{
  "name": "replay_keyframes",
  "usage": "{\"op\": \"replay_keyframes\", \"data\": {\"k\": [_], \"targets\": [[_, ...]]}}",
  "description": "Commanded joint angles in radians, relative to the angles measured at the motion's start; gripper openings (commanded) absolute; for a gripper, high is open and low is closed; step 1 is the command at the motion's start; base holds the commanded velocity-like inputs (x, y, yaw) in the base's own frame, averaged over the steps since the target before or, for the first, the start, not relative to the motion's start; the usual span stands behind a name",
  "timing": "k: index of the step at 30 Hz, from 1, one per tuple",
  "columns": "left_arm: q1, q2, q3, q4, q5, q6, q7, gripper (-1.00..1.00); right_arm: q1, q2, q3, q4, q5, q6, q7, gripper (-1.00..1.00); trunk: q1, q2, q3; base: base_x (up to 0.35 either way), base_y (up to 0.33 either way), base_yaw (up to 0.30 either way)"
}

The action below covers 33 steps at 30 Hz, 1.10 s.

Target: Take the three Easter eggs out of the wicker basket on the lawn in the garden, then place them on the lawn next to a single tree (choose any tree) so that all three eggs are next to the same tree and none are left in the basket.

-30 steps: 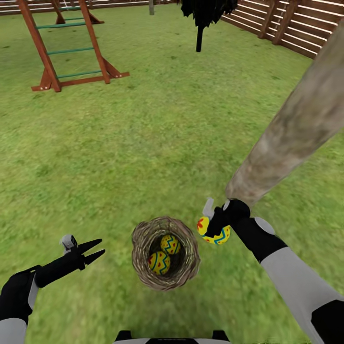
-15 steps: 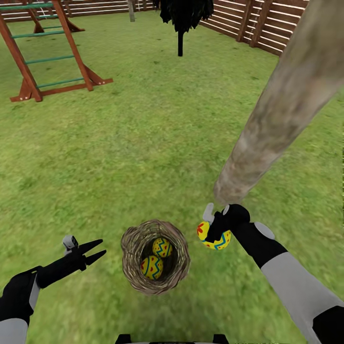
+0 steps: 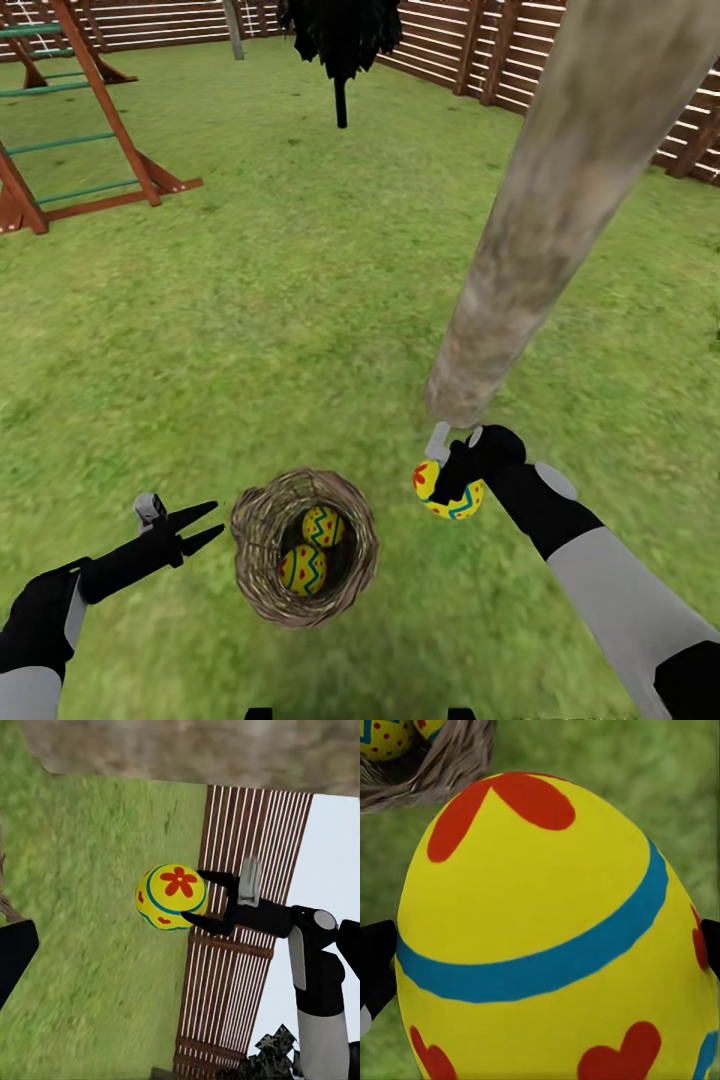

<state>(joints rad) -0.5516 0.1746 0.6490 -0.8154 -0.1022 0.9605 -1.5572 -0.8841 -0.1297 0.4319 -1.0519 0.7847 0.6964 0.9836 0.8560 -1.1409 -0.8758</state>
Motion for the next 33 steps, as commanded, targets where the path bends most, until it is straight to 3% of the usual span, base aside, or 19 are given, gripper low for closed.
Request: {"op": "replay_keyframes", "data": {"k": [1, 7, 12, 25, 30, 32, 33], "targets": [[-0.001, -0.008, 0.003, -0.001, -0.012, 0.010, -0.008, 1.00, -0.001, -0.001, 0.001, 0.001, 0.008, 0.003, 0.006, -1.00, 0.004, -0.008, -0.003, 0.000, 0.000, -0.196], [-0.001, -0.033, 0.001, 0.000, -0.018, -0.004, -0.006, 1.00, -0.001, -0.001, -0.001, -0.003, 0.007, 0.003, 0.006, -1.00, 0.027, -0.050, -0.014, 0.000, 0.000, -0.195], [-0.001, -0.050, 0.001, 0.001, -0.015, -0.023, 0.043, 1.00, -0.001, 0.000, -0.001, -0.002, 0.007, 0.004, 0.007, -1.00, 0.046, -0.085, -0.023, 0.000, 0.000, -0.195], [-0.001, -0.052, 0.001, -0.001, -0.014, -0.025, 0.045, 1.00, -0.001, -0.002, -0.003, 0.007, 0.005, 0.004, 0.004, -1.00, 0.096, -0.176, -0.046, 0.000, 0.000, -0.195], [-0.001, -0.049, 0.002, -0.003, -0.013, -0.026, 0.043, 1.00, -0.001, 0.001, -0.014, 0.045, 0.002, 0.005, -0.062, -1.00, 0.115, -0.211, -0.056, 0.000, 0.000, -0.196], [-0.001, -0.049, 0.001, -0.004, -0.013, -0.026, 0.042, 1.00, -0.001, 0.002, -0.050, 0.082, 0.000, 0.004, -0.128, -1.00, 0.123, -0.225, -0.059, 0.000, 0.000, -0.196], [-0.001, -0.049, 0.001, -0.005, -0.013, -0.027, 0.041, 1.00, -0.001, 0.006, -0.105, 0.089, 0.000, 0.004, -0.164, -1.00, 0.127, -0.232, -0.061, 0.000, 0.000, -0.196]]}}
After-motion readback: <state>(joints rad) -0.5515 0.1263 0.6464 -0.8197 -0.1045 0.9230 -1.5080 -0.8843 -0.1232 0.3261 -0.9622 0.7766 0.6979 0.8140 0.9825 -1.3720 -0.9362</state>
